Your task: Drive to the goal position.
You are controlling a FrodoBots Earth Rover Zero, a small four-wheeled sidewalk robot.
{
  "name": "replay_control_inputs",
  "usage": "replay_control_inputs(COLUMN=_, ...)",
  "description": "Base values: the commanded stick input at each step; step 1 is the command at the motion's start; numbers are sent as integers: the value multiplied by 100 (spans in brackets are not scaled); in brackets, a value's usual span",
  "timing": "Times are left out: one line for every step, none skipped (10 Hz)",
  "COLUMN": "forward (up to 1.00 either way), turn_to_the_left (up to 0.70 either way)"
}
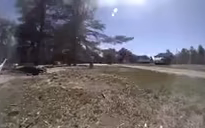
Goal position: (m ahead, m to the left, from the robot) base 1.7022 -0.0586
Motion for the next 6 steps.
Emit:
replay_control_inputs(forward=69, turn_to_the_left=6)
replay_control_inputs(forward=69, turn_to_the_left=6)
replay_control_inputs(forward=69, turn_to_the_left=6)
replay_control_inputs(forward=69, turn_to_the_left=6)
replay_control_inputs(forward=69, turn_to_the_left=6)
replay_control_inputs(forward=69, turn_to_the_left=6)
